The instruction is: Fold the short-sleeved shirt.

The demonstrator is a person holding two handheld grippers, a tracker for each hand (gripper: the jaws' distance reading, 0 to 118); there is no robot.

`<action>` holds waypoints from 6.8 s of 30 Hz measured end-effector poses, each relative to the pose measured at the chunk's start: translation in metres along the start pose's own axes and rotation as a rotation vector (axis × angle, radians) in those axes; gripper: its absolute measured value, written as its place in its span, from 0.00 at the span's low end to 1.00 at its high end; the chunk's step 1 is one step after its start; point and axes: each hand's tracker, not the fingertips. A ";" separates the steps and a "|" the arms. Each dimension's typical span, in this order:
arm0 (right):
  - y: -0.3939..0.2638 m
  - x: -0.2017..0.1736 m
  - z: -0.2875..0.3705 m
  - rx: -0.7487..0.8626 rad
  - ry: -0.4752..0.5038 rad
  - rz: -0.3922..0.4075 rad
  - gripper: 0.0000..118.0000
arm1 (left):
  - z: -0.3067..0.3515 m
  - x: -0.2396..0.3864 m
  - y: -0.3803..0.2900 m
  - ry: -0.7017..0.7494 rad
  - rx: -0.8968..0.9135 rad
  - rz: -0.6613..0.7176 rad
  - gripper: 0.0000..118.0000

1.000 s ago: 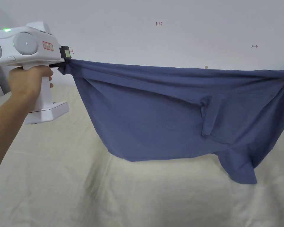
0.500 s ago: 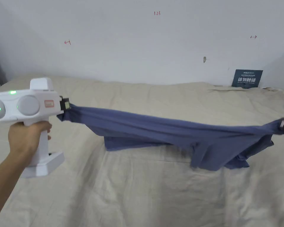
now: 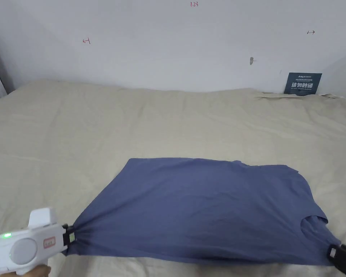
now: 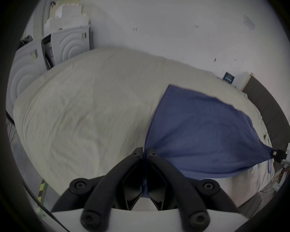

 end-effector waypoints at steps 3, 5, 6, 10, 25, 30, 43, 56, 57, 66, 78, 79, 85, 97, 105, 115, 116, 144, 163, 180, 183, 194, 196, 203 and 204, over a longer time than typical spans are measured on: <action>-0.021 0.004 0.010 -0.022 -0.005 -0.015 0.08 | 0.003 -0.007 -0.022 0.022 -0.034 -0.009 0.01; -0.031 0.006 0.018 -0.026 -0.010 -0.005 0.08 | 0.007 -0.013 -0.032 0.025 -0.040 -0.015 0.01; -0.036 0.005 0.025 -0.027 -0.010 0.002 0.08 | 0.011 -0.016 -0.036 0.028 -0.043 -0.016 0.01; -0.053 0.006 0.045 -0.034 -0.008 0.027 0.08 | 0.026 -0.029 -0.050 0.027 -0.059 -0.016 0.01; -0.086 -0.007 0.016 -0.129 -0.176 0.094 0.08 | 0.001 -0.017 -0.057 0.073 -0.145 -0.002 0.01; -0.092 0.005 -0.016 -0.190 -0.211 0.113 0.09 | -0.017 -0.004 -0.061 0.097 -0.219 -0.024 0.01; -0.042 -0.032 0.055 0.098 -0.211 0.141 0.72 | 0.026 0.028 -0.022 -0.016 0.014 0.004 0.97; 0.014 -0.098 0.120 0.419 -0.106 0.264 0.72 | 0.086 0.116 0.033 -0.059 0.403 -0.215 0.96; 0.014 -0.101 0.121 0.430 -0.108 0.274 0.72 | 0.086 0.121 0.033 -0.062 0.424 -0.221 0.96; 0.020 -0.111 0.103 0.463 -0.090 0.313 0.00 | 0.072 0.145 0.037 -0.178 0.476 -0.266 0.00; 0.061 -0.112 0.047 0.433 -0.084 0.296 0.00 | -0.060 0.155 0.134 -0.162 0.161 -0.263 0.00; 0.063 -0.111 0.040 0.427 -0.085 0.293 0.00 | -0.076 0.156 0.144 -0.158 0.132 -0.267 0.00; 0.077 -0.109 -0.002 0.368 -0.106 0.287 0.00 | -0.164 0.163 0.190 -0.094 -0.014 -0.356 0.34; 0.083 -0.104 -0.046 0.288 -0.113 0.300 0.00 | -0.266 0.167 0.195 0.000 -0.303 -0.407 0.68; 0.103 -0.087 -0.073 0.238 -0.105 0.277 0.00 | -0.255 0.169 0.193 -0.105 -0.293 -0.377 0.05; 0.157 -0.047 -0.159 0.020 -0.093 0.178 0.44 | -0.196 0.165 0.191 -0.150 -0.143 -0.402 0.04; 0.159 -0.043 -0.169 -0.007 -0.093 0.161 0.56 | -0.186 0.169 0.189 -0.154 -0.140 -0.407 0.04; 0.160 -0.061 -0.089 0.043 -0.035 0.228 0.00 | -0.122 0.150 0.183 -0.168 0.001 -0.308 0.03; 0.290 -0.116 0.092 0.544 0.132 0.291 0.00 | 0.078 0.135 0.292 -0.173 0.409 -0.209 0.03; 0.401 -0.171 0.133 0.785 0.135 0.285 0.00 | 0.136 0.173 0.401 -0.113 0.621 -0.279 0.03; 0.398 -0.169 0.113 0.783 0.116 0.312 0.00 | 0.117 0.176 0.400 -0.110 0.595 -0.279 0.03; 0.335 -0.130 -0.003 0.557 0.068 0.300 0.00 | 0.010 0.168 0.338 -0.084 0.403 -0.308 0.03; 0.316 -0.123 -0.021 0.524 0.067 0.292 0.00 | -0.008 0.163 0.319 -0.085 0.359 -0.296 0.03; 0.237 -0.095 -0.039 0.410 0.091 0.241 0.00 | -0.044 0.132 0.241 -0.098 0.247 -0.269 0.03; 0.223 -0.090 -0.038 0.394 0.100 0.232 0.00 | -0.043 0.127 0.226 -0.100 0.225 -0.264 0.03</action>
